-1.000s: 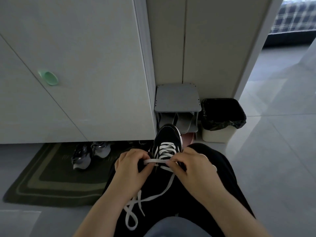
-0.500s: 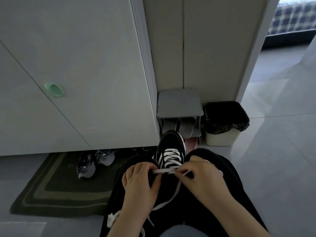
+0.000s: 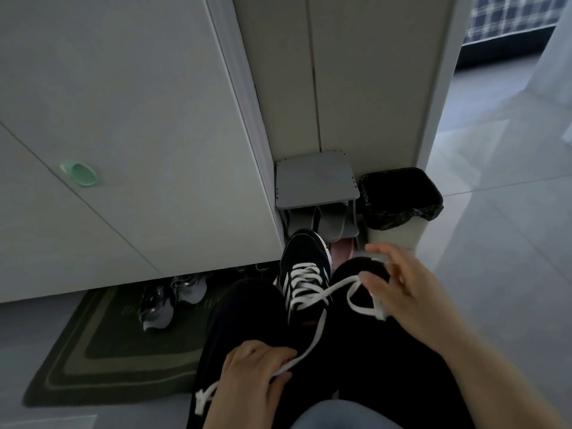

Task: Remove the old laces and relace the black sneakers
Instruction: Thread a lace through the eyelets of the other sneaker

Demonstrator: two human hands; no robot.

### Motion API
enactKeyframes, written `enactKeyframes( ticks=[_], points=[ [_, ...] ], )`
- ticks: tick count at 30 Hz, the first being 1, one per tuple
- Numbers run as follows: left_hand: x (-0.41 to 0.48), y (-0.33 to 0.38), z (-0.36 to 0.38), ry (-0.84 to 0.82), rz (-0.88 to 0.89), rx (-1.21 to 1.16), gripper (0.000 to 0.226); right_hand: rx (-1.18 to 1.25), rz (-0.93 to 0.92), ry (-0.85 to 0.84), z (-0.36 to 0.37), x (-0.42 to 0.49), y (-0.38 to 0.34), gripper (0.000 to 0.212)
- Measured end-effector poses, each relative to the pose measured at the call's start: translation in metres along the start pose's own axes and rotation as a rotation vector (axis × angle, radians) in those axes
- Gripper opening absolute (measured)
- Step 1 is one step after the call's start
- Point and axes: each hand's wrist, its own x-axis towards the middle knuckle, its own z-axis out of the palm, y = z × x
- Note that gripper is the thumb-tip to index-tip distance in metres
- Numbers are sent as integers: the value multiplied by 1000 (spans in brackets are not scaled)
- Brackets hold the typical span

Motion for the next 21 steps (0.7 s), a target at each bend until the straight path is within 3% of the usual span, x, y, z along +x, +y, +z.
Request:
enactKeyframes(
  ticks=[3, 6, 8, 12, 14, 17, 21],
  points=[
    [6, 3, -17, 103, -104, -211, 25, 319, -4, 55, -15, -2, -6, 23],
    [18, -1, -35, 152, -249, -418, 40, 95, -134, -91, -20, -2, -12, 27],
    [32, -9, -44, 214, -257, -337, 37, -57, -122, -188, -9, -4, -10, 24],
    [52, -24, -43, 173, -309, -192, 31, -292, -118, -202, 17, -6, 3, 11],
    [54, -22, -34, 206, -302, -35, 34, -322, -114, -197, 21, -5, 4, 13],
    [52, 7, -18, 265, -215, 6, 33, -338, -133, -172, 27, -3, 5, 15],
    [44, 26, 15, 180, -124, 109, 24, -308, -149, -130, 31, -1, 7, 11]
  ],
)
